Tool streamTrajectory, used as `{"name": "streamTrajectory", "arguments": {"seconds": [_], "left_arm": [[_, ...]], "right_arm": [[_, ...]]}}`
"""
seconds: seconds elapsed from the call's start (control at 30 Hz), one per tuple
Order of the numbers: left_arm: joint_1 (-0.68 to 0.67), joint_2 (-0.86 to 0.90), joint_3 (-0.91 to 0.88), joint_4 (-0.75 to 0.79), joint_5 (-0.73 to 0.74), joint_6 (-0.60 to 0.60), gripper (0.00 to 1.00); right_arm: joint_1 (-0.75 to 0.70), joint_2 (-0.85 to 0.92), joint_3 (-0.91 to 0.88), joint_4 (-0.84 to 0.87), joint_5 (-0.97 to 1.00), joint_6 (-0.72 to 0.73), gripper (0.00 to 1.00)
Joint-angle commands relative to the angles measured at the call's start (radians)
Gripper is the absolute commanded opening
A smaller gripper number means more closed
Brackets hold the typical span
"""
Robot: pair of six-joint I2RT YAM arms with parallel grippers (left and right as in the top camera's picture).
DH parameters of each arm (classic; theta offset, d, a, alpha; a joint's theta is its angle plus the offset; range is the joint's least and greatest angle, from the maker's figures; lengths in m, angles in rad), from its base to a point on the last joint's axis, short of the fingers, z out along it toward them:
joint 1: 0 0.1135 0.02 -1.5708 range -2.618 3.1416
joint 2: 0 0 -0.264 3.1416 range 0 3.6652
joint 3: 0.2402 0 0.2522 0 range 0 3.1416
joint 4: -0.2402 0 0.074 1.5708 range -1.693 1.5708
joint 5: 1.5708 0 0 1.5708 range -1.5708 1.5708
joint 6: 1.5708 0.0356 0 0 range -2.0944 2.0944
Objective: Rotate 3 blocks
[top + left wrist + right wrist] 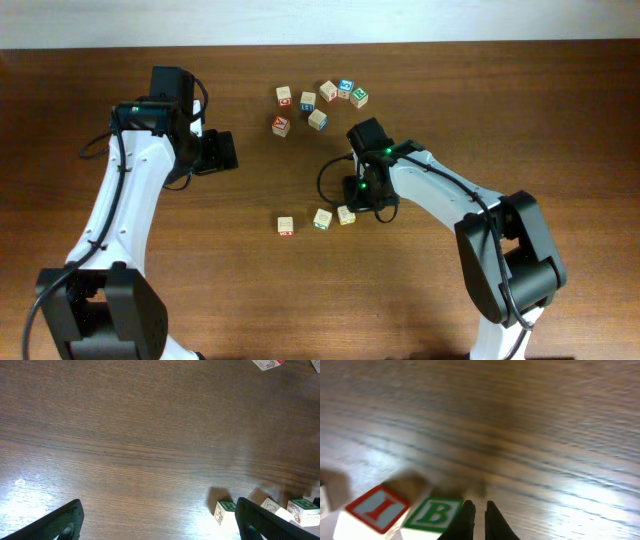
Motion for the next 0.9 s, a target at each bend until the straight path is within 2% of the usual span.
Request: {"name": "streamTrajectory", "arguments": {"seconds": [0.0, 0.1, 0.27, 0.47, 0.63, 0.87], "left_arm": [[0.001, 0.002, 0.012, 0.002, -0.011, 0.016, 0.96], [0.001, 0.002, 0.012, 0.002, -0.01, 0.016, 0.96], [0.001, 0.002, 0.012, 0.002, -0.01, 0.016, 0.96], [-0.002, 0.002, 0.012, 0.002, -0.01, 0.016, 0.96], [-0.002, 0.002, 0.012, 0.002, -0.01, 0.016, 0.97], [0.066, 0.002, 0.012, 0.018, -0.029, 0.016, 0.99]], "right_arm": [[0.023, 0.007, -0.005, -0.004, -0.088, -0.012, 0.11], [0.054, 0.007, -0.005, -0.006, -0.09, 0.001, 0.11], [0.062, 0.007, -0.005, 0.023, -0.098, 0.111, 0.11], [0.101, 0.007, -0.005, 0.08, -0.15, 0.137, 0.11], [0.132, 0.007, 0.003, 0.079, -0.108, 0.135, 0.11], [0.132, 0.006, 0.242, -0.039, -0.102, 0.08, 0.17]]}}
